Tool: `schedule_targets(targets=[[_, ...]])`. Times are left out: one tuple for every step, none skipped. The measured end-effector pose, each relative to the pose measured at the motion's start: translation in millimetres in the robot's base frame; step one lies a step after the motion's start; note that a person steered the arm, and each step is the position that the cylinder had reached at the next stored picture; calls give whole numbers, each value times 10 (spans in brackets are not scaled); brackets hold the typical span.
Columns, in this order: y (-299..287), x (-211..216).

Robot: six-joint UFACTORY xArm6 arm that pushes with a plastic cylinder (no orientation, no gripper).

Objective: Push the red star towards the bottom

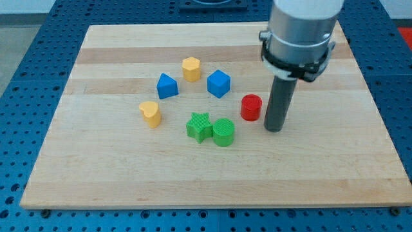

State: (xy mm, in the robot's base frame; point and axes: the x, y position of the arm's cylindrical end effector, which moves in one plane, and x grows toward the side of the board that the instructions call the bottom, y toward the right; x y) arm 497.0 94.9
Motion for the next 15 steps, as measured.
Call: schedule_targets(targets=[[91,37],[506,128],[1077,-136],[1371,-276],[1374,-292],[1415,-1182],[1354,-1682],[1319,-2090],[1274,-2209],[953,-1864],[778,-1544],[661,-1205],[554,-859],[467,-536],[398,-236]])
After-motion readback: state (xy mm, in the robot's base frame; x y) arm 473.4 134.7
